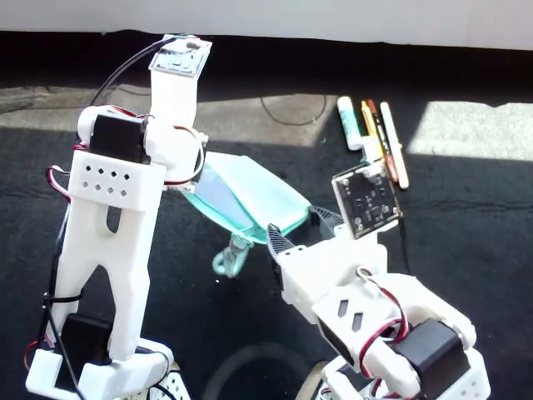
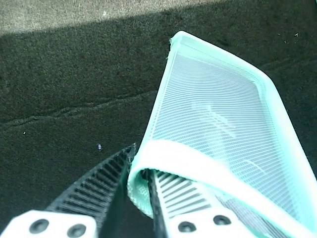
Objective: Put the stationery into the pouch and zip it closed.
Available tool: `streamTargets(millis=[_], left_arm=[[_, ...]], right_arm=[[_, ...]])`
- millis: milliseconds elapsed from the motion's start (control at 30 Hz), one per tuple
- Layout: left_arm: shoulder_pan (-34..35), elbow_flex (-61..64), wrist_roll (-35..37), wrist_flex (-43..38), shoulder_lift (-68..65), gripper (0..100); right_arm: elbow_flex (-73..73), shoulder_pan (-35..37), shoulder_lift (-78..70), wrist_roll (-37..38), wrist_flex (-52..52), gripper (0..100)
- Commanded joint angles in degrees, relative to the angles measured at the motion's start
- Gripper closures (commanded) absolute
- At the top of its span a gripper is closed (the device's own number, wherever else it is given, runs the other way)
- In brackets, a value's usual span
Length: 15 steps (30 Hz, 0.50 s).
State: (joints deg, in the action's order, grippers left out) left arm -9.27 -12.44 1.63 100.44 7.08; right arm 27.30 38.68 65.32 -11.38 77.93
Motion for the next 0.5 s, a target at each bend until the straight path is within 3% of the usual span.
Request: streamTargets(millis=[0, 267, 467], left_arm=[[-2.0, 0.5, -0.3, 0.1, -0.3, 99], [-1.9, 0.5, -0.2, 0.0, 0.0, 99], [-1.6, 0.5, -0.1, 0.3, 0.1, 99]], right_arm=[[-2.9, 3.6, -0.4, -1.2, -1.5, 78.3], [-2.7, 8.6, -6.5, -1.1, -2.7, 78.3], [-2.8, 6.9, -15.5, 1.4, -3.1, 78.3]])
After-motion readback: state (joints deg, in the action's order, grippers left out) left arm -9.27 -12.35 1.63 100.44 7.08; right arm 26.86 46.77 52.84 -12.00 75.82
